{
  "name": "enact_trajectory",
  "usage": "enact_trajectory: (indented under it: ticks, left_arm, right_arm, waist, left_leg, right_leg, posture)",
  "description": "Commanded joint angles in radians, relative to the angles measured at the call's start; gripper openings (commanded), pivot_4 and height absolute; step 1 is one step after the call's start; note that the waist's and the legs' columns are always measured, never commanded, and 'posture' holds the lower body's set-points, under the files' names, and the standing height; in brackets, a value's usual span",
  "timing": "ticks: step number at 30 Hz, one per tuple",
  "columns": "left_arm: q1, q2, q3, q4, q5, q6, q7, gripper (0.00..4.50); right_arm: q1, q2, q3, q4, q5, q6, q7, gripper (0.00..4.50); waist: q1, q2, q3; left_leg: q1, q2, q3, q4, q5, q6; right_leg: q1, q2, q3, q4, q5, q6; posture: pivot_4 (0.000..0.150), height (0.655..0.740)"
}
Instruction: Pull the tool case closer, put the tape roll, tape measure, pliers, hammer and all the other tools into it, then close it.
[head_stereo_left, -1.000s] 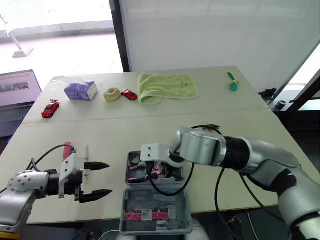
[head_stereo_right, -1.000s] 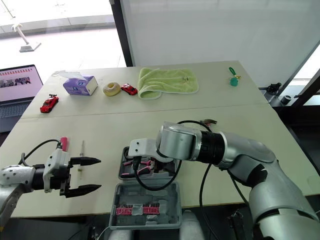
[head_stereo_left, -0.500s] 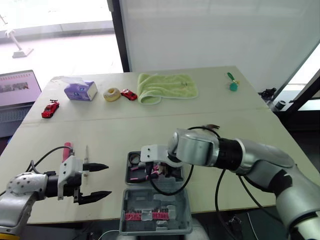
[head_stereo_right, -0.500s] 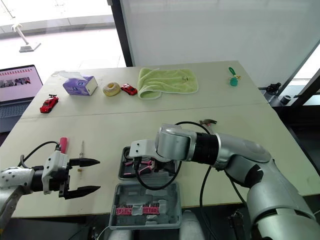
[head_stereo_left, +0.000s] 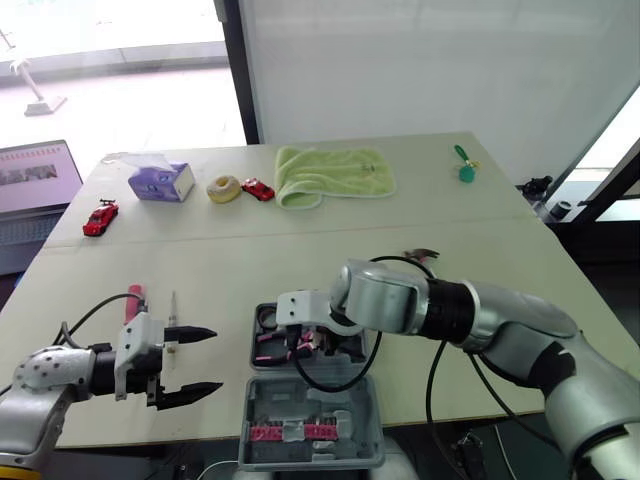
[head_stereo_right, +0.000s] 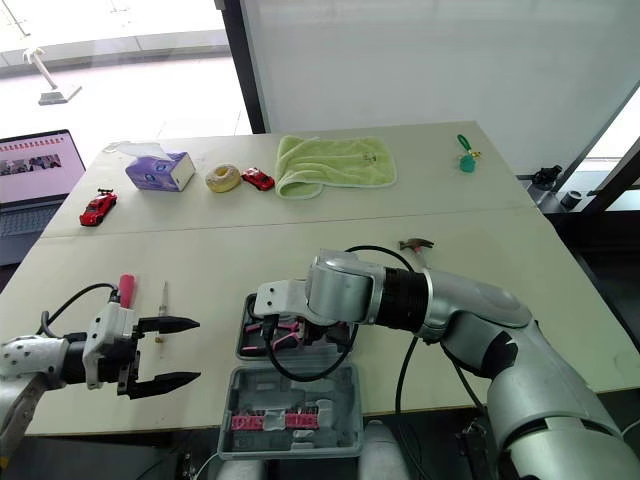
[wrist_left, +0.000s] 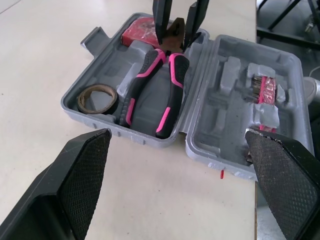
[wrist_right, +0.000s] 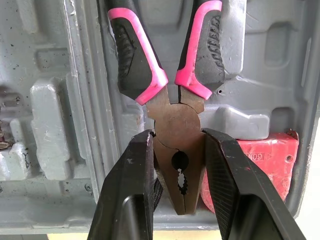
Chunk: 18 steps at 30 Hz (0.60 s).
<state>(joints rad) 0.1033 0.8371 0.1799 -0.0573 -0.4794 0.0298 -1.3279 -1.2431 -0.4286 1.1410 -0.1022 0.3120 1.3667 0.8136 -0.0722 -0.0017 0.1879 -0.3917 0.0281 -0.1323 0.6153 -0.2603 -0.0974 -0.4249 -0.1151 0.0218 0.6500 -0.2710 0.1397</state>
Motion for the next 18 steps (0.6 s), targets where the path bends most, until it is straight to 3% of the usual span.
enact_trajectory:
  ticks: [1, 4, 14, 16, 18]
  left_arm:
    - [-0.004, -0.002, 0.015, 0.006, -0.002, -0.022, -0.008, 4.5]
    - [-0.008, -0.003, 0.012, 0.015, 0.0, -0.027, -0.011, 4.5]
    - [-0.048, -0.017, 0.005, 0.032, 0.005, -0.03, -0.012, 4.5]
    - [-0.062, -0.037, -0.001, 0.004, -0.01, -0.011, 0.007, 4.5]
    - [-0.07, -0.046, -0.008, -0.009, -0.014, 0.002, 0.012, 4.5]
  right_arm:
    - [0.0, 0.014, -0.043, -0.016, -0.013, -0.009, 0.003, 2.87]
    - [-0.002, 0.016, -0.054, -0.015, -0.014, -0.009, 0.007, 4.3]
    - [0.076, 0.053, -0.369, -0.081, 0.031, 0.025, -0.049, 4.3]
    - [0.197, 0.049, -0.444, -0.156, 0.033, 0.019, -0.102, 4.3]
    - [0.353, 0.08, -0.516, -0.223, 0.009, -0.059, -0.188, 3.77]
  waist:
    - [0.0, 0.0, 0.0]
    - [0.0, 0.0, 0.0]
    - [0.001, -0.001, 0.0]
    - [0.005, -0.002, -0.001]
    - [0.008, -0.004, -0.003]
  left_leg:
    - [0.0, 0.0, 0.0, 0.0, 0.0, 0.0]
    - [0.0, 0.0, 0.0, 0.0, 0.0, 0.0]
    - [0.0, 0.0, 0.0, 0.0, 0.0, 0.0]
    - [0.0, 0.0, 0.0, 0.0, 0.0, 0.0]
    - [0.0, 0.0, 0.0, 0.0, 0.0, 0.0]
  right_leg:
    - [0.0, 0.0, 0.0, 0.0, 0.0, 0.0]
    - [0.0, 0.0, 0.0, 0.0, 0.0, 0.0]
    - [0.0, 0.0, 0.0, 0.0, 0.0, 0.0]
    - [0.0, 0.0, 0.0, 0.0, 0.0, 0.0]
    - [0.001, 0.0, 0.0, 0.0, 0.0, 0.0]
  posture:
    - [0.15, 0.74]
    - [0.15, 0.74]
    - [0.15, 0.74]
    - [0.15, 0.74]
    - [0.15, 0.74]
